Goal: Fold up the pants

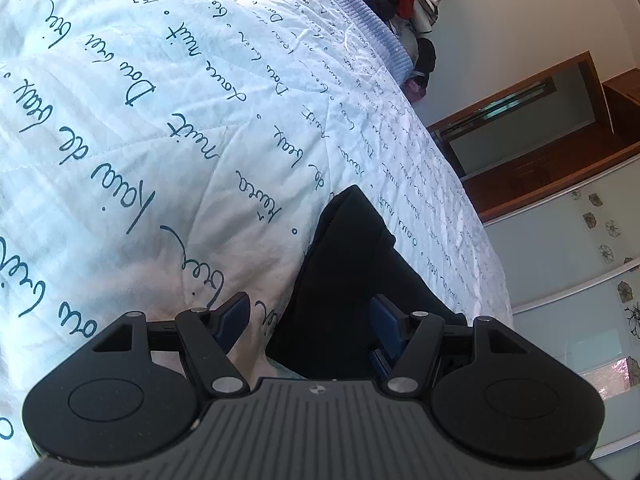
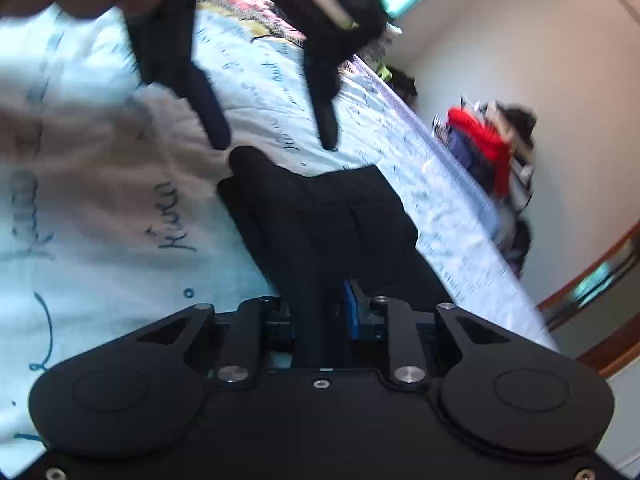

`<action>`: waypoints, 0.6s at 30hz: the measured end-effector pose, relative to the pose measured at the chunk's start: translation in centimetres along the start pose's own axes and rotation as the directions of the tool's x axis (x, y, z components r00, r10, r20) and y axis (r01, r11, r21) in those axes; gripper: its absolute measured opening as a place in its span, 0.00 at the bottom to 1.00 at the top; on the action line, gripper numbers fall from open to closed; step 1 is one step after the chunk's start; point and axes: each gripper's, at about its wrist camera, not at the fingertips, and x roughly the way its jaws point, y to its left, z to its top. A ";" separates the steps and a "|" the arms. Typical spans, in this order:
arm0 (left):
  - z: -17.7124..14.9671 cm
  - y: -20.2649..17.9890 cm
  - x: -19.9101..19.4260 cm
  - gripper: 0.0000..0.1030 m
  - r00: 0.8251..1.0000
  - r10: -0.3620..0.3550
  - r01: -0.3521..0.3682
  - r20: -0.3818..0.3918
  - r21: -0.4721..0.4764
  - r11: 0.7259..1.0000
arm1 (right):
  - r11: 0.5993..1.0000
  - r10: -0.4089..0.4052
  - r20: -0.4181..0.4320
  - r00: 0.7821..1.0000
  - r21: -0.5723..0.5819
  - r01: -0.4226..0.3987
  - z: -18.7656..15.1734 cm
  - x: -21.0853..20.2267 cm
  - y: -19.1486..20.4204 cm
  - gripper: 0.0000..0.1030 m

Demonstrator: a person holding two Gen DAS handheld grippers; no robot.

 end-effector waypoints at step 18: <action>0.5 -0.2 1.1 0.67 0.990 -0.134 0.130 -0.042 -0.091 0.987 | 0.864 0.153 0.132 0.979 0.463 -0.197 -1.8 0.6 -6.9 0.12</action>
